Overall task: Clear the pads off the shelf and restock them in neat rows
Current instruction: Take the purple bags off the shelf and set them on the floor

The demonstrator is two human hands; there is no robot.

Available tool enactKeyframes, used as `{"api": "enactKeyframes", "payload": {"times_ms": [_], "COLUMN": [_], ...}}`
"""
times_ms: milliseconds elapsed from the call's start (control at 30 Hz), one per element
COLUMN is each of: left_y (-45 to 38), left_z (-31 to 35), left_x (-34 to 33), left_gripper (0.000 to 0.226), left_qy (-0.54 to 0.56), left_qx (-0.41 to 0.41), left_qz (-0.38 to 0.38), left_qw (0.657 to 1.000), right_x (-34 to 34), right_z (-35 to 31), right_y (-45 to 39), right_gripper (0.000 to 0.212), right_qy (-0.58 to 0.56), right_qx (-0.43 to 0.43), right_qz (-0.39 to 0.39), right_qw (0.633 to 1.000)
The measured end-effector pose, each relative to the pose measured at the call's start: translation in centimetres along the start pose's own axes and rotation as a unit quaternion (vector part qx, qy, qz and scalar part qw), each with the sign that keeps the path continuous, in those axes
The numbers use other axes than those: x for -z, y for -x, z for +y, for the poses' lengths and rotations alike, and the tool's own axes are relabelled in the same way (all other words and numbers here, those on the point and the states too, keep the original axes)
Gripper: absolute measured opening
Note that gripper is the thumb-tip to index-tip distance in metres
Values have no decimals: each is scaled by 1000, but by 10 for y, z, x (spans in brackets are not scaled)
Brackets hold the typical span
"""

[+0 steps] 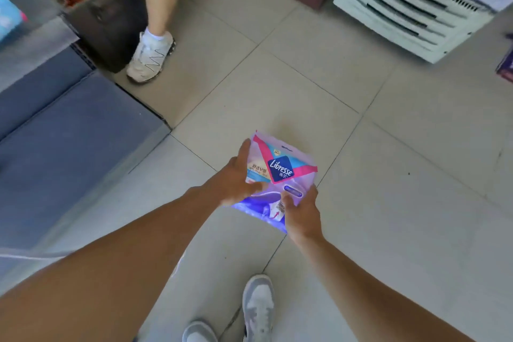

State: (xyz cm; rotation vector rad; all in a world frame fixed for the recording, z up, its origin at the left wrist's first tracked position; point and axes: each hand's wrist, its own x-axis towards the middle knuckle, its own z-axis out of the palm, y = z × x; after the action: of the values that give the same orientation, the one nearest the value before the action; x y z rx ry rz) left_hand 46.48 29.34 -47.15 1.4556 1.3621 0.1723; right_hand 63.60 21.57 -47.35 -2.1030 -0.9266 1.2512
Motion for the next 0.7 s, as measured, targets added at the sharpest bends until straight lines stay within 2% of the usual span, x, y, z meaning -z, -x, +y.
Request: {"api": "enactKeyframes", "payload": {"times_ms": [33,100,200,300,433,700], "left_y": [-15,-40,-76,-113,-159,-198], "left_z": [-7,-18,-36,-61,-86,-110], "left_x": [-3,-6,-14,-27,-41,-55], "left_gripper": [120,125,111,98,92,92], "left_qy": [-17,-69,-121,-125,-121,-154], "left_qx": [-12,-24,-41,-43,-45,-44], "left_qz": [-16,-46,-56,-60,-54,-67], "left_qw": [1000,996,990,989,990,985], "right_x": [-4,-13,-26,-39,-53,-70], "right_z": [4,12,26,47,79,101], "right_y": [-13,-40,-79,-110,-144,-178], "right_gripper": [38,51,76,93,86,80], "right_qy": [12,27,54,45,94,120], "right_qx": [3,8,3,52,59,50], "right_qz": [9,21,12,-4,-47,-59], "right_qw": [1000,999,998,998,993,990]}}
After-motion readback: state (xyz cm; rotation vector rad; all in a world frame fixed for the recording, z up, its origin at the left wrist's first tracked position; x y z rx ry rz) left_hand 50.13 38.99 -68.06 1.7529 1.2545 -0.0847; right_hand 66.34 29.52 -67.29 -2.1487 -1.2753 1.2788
